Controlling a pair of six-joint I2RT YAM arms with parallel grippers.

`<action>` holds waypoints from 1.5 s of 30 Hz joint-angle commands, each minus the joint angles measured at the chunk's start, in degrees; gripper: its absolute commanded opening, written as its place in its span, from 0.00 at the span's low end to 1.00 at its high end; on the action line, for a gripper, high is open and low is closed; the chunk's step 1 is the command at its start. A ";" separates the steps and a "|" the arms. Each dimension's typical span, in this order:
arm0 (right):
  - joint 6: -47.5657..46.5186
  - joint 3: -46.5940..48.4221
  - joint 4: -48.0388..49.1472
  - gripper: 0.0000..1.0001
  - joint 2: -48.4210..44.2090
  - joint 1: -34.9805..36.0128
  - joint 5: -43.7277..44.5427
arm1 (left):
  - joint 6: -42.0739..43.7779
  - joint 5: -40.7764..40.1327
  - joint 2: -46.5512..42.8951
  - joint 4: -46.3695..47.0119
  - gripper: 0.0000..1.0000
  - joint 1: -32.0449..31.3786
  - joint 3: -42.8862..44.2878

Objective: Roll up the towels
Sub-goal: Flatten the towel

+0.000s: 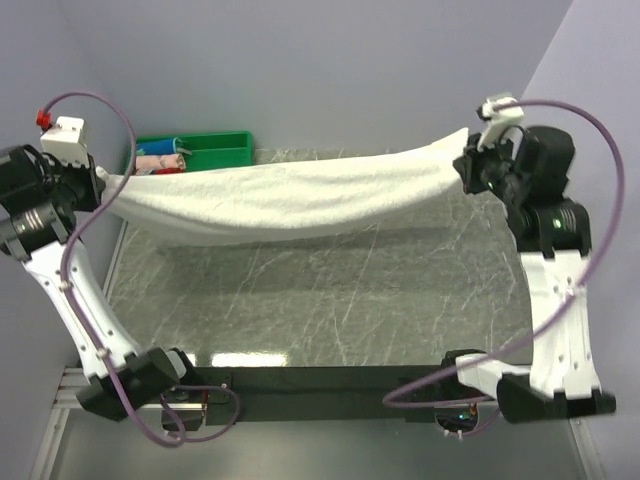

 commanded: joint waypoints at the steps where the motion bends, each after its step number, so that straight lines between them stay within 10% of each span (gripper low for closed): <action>1: -1.26 -4.86 1.40 0.00 -9.10 -0.57 3.16 | -0.11 -3.86 -8.44 1.46 0.00 1.99 -3.89; 11: -0.91 -10.69 -3.61 0.00 -26.37 -0.57 8.26 | 1.92 -7.39 -18.40 -2.93 0.00 4.81 -2.25; 17: -3.37 -19.72 -0.55 0.00 -21.72 -0.48 7.65 | 6.05 -2.55 -9.35 -7.60 0.00 4.89 -4.34; 26: -2.23 -31.52 15.27 0.00 1.82 -0.13 6.86 | 4.83 -6.05 0.93 11.36 0.05 -8.87 -24.46; 35: 0.32 -5.81 12.30 0.03 37.94 -0.48 9.05 | -3.17 -16.52 32.54 21.77 0.09 -17.08 -14.66; 41: -0.91 17.57 -0.52 0.49 55.69 -1.10 10.37 | -3.79 -14.94 42.70 12.02 0.54 -16.73 2.67; 45: -0.65 19.56 -5.45 0.50 54.50 -1.89 9.68 | -3.80 -15.30 39.89 11.05 0.62 -15.15 1.89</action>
